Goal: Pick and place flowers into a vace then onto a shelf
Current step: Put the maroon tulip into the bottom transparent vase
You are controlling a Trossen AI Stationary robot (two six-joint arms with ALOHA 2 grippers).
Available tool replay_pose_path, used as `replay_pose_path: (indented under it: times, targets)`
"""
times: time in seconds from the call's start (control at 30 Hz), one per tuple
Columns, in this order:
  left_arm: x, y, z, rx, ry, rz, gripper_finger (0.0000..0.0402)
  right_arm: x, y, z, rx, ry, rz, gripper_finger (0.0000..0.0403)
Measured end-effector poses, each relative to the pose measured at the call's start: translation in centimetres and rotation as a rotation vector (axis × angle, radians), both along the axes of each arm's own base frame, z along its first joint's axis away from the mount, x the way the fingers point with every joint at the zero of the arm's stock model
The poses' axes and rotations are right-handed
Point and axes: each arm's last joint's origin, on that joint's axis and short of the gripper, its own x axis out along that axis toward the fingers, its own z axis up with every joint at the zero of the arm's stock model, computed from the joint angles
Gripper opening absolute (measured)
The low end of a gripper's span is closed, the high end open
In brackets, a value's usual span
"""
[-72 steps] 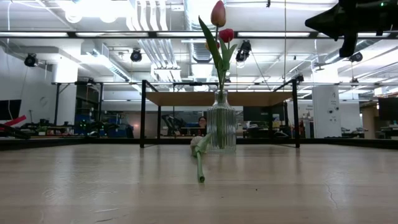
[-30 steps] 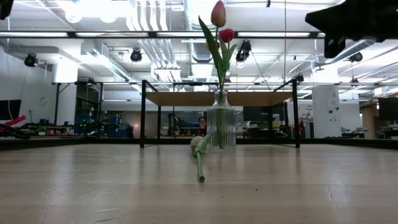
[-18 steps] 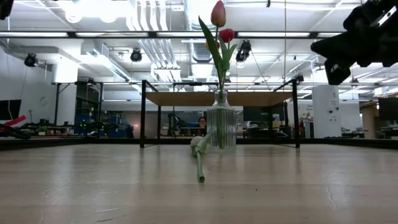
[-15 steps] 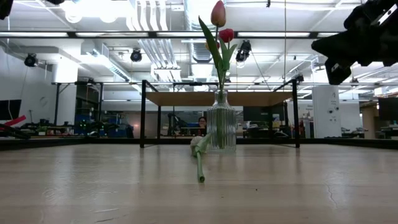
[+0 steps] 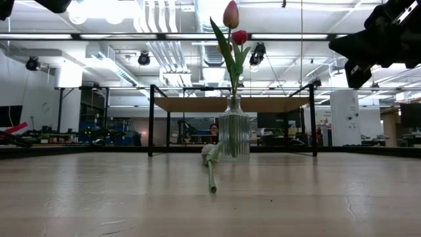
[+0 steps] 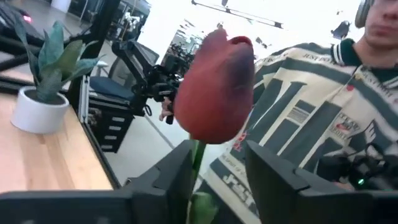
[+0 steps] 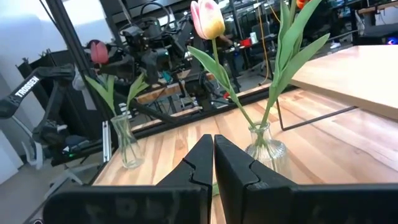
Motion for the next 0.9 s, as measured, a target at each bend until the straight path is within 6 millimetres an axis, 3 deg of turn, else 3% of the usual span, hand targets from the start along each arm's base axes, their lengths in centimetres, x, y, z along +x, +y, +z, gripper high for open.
replay_pose_path:
  times: [0.2,0.53,0.7,0.9]
  targets:
    - [-0.5,0.4,0.6,-0.086,0.024,-0.018,0.0173,0.0,0.0,0.0,0.000,0.001,0.000,0.0008]
    - [-2.6,1.8,2.9,-0.158,-0.132,-0.019,0.0182,0.0,0.0,0.0,0.002,0.001,0.000,0.0008]
    - [-2.4,1.6,2.5,-0.119,-0.113,-0.012,0.0182,0.0,0.0,0.0,0.002,0.001,0.000,0.0008]
    - [-1.9,1.3,1.2,-0.107,0.050,-0.027,0.0182,0.0,0.0,0.0,0.002,0.001,0.001,0.0008]
